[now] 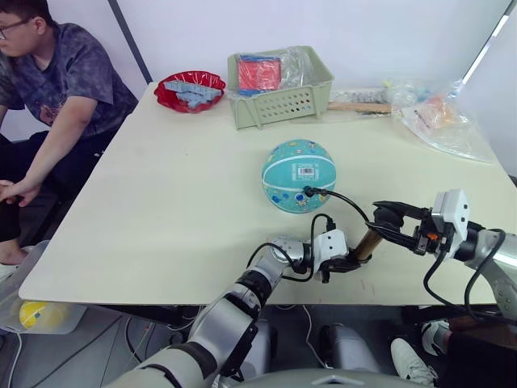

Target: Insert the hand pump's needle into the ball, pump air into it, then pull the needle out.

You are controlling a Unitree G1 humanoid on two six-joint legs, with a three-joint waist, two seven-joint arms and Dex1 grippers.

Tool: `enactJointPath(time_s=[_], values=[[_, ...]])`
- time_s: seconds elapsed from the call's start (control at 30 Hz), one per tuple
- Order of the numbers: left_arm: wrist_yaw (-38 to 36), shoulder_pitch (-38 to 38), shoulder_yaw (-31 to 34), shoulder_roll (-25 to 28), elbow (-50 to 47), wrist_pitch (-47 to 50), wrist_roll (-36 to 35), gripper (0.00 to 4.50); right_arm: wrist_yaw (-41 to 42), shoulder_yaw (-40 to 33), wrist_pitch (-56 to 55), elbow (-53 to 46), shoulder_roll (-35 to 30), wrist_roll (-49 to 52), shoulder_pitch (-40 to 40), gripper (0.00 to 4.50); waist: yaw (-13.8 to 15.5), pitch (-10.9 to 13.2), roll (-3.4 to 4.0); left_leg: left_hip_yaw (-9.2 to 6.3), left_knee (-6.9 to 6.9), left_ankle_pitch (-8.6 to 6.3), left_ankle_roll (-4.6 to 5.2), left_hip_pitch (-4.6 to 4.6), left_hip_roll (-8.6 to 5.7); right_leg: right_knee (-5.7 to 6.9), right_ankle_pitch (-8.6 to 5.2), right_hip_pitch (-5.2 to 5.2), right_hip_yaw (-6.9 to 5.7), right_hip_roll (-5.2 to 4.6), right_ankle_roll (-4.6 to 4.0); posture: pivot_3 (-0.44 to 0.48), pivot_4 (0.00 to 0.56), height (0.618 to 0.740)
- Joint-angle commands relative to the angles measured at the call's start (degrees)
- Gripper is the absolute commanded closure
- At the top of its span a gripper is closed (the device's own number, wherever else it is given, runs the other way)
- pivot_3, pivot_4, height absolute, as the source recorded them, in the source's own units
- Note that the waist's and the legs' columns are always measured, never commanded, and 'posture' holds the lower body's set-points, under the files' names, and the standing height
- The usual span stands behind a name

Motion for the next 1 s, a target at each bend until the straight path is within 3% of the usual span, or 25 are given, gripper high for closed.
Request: enactJointPath(time_s=[0.03,0.63,0.83,1.0], values=[[-1.2,1.9,-2.0,1.1,3.1,2.1,2.9,3.41,0.3,-3.2,3.0,-0.2,-2.7,1.1,-1.5,2.87,0.0,0.0,0.04,0.0,0.0,0.0,0.0,-0.01,0.0,0.0,0.0,0.0,0.0,0.0,0.0,0.0,0.15,0.738],[-1.2,1.8,-2.2,1.0,3.5,1.9,3.1,3.41,-0.2,-18.2,21.8,-4.0,-16.1,21.4,-19.8,2.87,0.1,0.5,0.54,0.03,0.03,0.0,0.01,-0.14,-0.06,0.0,0.01,-0.07,0.04,-0.08,0.0,0.0,0.15,0.738],[-1.0,1.6,-2.0,1.0,3.8,1.9,3.1,3.41,0.1,-19.9,24.5,-2.5,-18.4,23.1,-23.6,2.87,0.1,0.6,0.51,0.05,0.02,0.0,0.01,-0.2,-0.06,-0.01,0.01,-0.11,0.06,-0.11,0.0,0.0,0.15,0.738],[-1.0,1.4,-2.0,1.0,3.9,1.8,3.2,3.41,0.7,-18.1,24.5,-3.9,-18.9,20.3,-21.9,2.87,0.1,0.6,0.51,0.04,0.02,0.0,0.01,-0.21,-0.06,-0.01,0.01,-0.12,0.06,-0.12,0.0,0.0,0.15,0.738]])
